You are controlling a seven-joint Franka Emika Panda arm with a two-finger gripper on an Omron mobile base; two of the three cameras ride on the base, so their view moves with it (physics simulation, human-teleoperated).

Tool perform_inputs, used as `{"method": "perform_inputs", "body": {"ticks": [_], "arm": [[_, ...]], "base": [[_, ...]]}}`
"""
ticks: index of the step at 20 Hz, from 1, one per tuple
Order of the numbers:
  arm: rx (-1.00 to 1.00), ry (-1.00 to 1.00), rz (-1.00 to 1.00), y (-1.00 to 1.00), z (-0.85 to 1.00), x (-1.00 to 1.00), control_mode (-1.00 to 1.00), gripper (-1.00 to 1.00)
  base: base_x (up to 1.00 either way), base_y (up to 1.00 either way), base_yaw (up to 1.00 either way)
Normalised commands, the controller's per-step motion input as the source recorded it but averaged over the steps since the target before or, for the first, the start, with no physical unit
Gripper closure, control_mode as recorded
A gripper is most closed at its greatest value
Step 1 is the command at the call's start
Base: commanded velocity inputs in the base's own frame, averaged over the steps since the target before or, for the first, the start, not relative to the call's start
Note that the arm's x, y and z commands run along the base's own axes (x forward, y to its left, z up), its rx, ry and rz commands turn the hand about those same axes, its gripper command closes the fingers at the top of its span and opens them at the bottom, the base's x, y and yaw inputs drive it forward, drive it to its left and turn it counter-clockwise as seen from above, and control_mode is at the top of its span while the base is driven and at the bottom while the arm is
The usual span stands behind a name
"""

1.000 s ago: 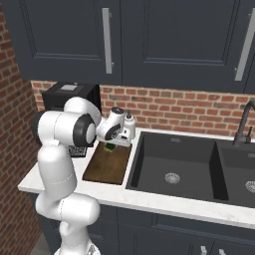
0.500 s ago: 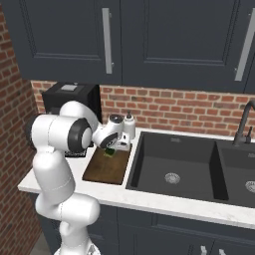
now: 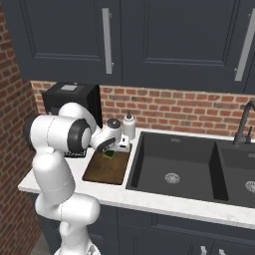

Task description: Pick up the sponge from the counter and clean the cutting board by briefly scrubbing or pressing down on the cutting board. Once finished, release the sponge.

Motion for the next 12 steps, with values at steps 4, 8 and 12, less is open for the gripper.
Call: {"method": "perform_inputs", "body": {"ticks": [4,8,12], "arm": [[0.00,0.00,0.03,-0.02,0.00,-0.35,-1.00,1.00],[0.00,0.00,0.04,0.00,0.00,-0.55,-1.00,1.00],[-0.01,0.05,0.02,0.00,-0.11,-0.47,-1.00,1.00]], "base": [[0.00,0.00,0.00],[0.00,0.00,0.00],[0.00,0.00,0.00]]}}
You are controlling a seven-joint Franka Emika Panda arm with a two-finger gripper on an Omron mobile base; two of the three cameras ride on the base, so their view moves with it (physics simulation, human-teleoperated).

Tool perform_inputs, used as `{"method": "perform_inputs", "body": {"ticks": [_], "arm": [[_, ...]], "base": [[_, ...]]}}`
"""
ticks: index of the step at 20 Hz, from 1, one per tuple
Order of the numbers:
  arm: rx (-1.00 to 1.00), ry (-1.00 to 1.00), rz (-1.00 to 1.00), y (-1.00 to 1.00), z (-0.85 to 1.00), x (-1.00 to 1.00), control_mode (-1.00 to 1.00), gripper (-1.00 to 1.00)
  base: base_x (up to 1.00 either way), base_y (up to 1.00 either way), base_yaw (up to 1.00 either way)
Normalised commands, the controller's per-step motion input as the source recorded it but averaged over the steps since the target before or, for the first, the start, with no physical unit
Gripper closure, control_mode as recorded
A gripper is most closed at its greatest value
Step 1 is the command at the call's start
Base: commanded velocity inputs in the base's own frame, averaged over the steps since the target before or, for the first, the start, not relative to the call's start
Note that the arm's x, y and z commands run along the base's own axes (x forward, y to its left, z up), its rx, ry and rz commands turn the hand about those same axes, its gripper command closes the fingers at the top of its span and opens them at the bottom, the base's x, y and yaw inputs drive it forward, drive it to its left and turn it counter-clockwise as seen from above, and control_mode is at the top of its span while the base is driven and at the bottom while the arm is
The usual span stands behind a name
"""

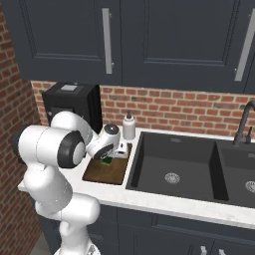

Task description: Pick up the sponge from the counter and clean the cutting board by briefly scrubbing or pressing down on the cutting board. Once finished, release the sponge.

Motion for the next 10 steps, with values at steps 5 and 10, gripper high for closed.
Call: {"method": "perform_inputs", "body": {"ticks": [5,10], "arm": [[-0.05,0.03,0.00,0.15,-0.68,-0.13,-1.00,1.00],[-0.03,0.00,0.00,0.12,-0.84,-0.04,-1.00,1.00]], "base": [[0.00,0.00,0.00],[0.00,0.00,0.00]]}}
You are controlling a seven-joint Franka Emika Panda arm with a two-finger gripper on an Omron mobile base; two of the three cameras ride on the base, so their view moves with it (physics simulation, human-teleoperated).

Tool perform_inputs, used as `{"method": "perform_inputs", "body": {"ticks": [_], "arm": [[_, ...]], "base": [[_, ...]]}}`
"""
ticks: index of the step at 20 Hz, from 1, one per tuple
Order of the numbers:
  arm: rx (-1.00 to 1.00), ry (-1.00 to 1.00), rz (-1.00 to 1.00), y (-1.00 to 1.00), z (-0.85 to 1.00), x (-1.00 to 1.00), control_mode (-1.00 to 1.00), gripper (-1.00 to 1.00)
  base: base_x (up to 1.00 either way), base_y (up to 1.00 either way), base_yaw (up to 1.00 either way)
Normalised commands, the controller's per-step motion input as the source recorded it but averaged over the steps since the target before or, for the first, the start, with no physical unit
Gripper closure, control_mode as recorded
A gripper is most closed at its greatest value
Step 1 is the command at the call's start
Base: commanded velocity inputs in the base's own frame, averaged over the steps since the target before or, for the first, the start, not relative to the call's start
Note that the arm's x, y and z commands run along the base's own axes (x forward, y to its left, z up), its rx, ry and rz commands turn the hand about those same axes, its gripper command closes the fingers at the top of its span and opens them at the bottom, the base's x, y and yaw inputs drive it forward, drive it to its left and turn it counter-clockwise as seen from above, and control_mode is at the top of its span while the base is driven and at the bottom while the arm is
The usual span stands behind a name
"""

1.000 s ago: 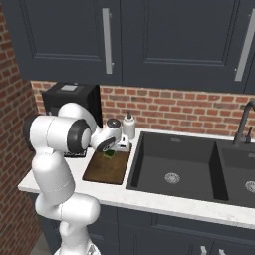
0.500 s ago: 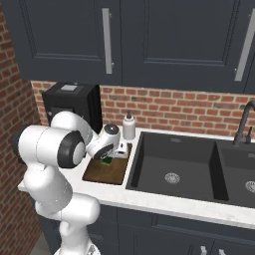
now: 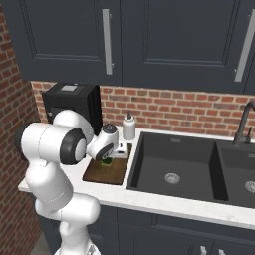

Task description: Pick up the sponge from the counter and clean the cutting board by briefly scrubbing or pressing down on the cutting board. Once finished, release the sponge.

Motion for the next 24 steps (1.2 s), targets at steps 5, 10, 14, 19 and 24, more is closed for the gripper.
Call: {"method": "perform_inputs", "body": {"ticks": [5,10,14,19,24], "arm": [[0.00,-0.01,0.00,0.02,-0.31,-0.57,-1.00,1.00],[0.00,-0.06,0.00,0.00,-0.01,-0.67,-1.00,1.00],[0.00,0.00,0.00,0.21,-0.25,-0.20,-1.00,1.00],[0.00,0.00,0.00,0.34,-0.55,0.00,-1.00,1.00],[0.00,0.01,0.00,0.27,-0.36,0.00,-1.00,1.00]], "base": [[0.00,0.00,0.00],[0.00,0.00,0.00],[0.00,0.00,0.00],[0.00,0.00,0.00],[0.00,0.00,0.00]]}}
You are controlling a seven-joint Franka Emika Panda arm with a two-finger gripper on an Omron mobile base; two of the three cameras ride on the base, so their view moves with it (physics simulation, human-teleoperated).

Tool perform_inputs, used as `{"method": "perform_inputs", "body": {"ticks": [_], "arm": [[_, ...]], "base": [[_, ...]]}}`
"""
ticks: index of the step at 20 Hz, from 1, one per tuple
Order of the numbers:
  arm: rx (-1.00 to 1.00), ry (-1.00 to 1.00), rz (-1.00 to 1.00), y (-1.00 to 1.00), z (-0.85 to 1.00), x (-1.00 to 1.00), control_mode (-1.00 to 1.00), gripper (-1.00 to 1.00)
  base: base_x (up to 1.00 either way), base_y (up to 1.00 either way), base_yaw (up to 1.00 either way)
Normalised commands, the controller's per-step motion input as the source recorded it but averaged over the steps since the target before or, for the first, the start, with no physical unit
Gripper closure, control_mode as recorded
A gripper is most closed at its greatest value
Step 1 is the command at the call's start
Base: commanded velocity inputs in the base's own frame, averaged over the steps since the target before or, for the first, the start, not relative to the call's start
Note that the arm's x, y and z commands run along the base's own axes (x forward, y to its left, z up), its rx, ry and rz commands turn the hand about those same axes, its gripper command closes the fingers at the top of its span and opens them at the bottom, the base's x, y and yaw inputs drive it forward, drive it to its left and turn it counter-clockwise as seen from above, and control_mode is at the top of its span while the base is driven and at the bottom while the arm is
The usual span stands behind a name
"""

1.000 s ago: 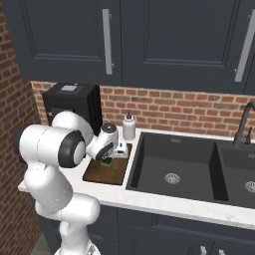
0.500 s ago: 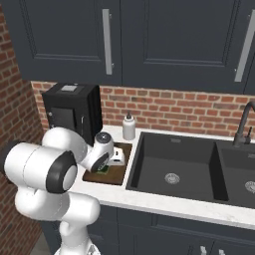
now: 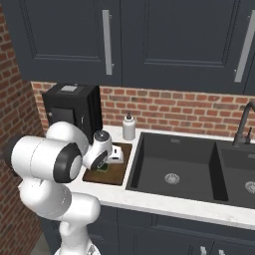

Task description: Pick up the sponge from the counter and clean the cutting board by briefly scrubbing or pressing down on the cutting board. Once finished, release the sponge.

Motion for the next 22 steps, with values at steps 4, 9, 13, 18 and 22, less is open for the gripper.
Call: {"method": "perform_inputs", "body": {"ticks": [4,9,13,18,22], "arm": [[0.00,-0.01,0.00,0.29,0.00,-0.17,-1.00,1.00],[0.00,0.00,0.00,0.36,-0.14,-0.05,-1.00,1.00],[0.00,0.00,0.00,0.25,-0.59,0.00,-1.00,1.00],[0.00,0.00,0.00,0.02,-0.70,0.00,-1.00,1.00],[0.00,0.00,0.00,0.00,-0.98,0.00,-1.00,1.00]], "base": [[0.00,0.00,0.00],[0.00,0.00,0.00],[0.00,0.00,0.00],[0.00,0.00,0.00],[0.00,0.00,0.00]]}}
